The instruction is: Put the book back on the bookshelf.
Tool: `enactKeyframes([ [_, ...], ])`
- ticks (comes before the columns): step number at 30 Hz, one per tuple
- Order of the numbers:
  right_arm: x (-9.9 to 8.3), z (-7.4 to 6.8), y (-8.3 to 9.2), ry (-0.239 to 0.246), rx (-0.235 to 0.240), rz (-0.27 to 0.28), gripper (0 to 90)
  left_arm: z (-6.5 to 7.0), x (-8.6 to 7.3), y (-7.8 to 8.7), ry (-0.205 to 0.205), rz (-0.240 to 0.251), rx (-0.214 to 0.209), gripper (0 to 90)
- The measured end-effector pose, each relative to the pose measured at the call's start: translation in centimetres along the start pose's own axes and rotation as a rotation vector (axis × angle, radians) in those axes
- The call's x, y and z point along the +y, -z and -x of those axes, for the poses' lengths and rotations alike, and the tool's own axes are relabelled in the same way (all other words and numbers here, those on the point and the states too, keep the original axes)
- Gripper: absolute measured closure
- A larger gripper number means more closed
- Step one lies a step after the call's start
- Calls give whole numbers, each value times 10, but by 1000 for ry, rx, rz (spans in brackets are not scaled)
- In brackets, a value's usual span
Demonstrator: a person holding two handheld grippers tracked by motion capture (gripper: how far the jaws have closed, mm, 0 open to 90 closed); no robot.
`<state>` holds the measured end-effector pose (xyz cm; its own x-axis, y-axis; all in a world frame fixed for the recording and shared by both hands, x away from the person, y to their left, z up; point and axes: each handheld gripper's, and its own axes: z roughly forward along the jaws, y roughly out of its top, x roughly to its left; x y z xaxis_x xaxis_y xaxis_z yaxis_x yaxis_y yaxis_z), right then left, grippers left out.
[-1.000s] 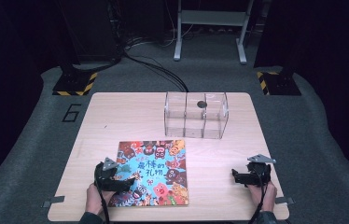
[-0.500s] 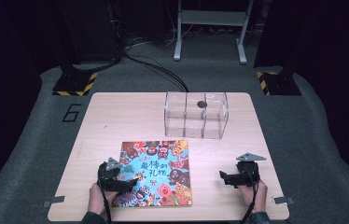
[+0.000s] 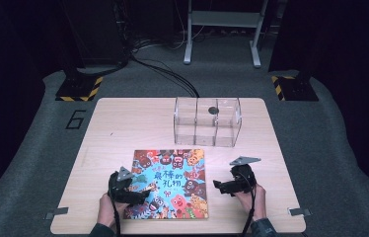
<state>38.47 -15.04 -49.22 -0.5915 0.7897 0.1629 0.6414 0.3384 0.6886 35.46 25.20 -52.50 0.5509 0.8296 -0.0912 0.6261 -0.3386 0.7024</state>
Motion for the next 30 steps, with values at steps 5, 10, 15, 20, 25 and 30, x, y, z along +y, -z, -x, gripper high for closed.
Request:
enactKeyframes([
  [5, 6, -9, -13, 24, 28, -38, 66, 3, 2, -2, -16, -5, -8, 15],
  [10, 11, -14, -23, 34, 39, -72, 101, 6, 3, -4, -13, 1, -18, 15],
  [15, 16, -16, -30, 30, 64, -101, 143, 7, 5, -6, -31, -7, -25, 15],
  [20, 18, -16, -36, 9, 72, -141, 176, 10, 7, -8, -32, -11, -34, 15],
  [25, 18, -13, -38, 10, 76, -145, 217, 11, 9, -10, -53, -17, -43, 15],
  [30, 19, -12, -38, -6, 77, -163, 246, 14, 12, -13, -70, -17, -55, 15],
])
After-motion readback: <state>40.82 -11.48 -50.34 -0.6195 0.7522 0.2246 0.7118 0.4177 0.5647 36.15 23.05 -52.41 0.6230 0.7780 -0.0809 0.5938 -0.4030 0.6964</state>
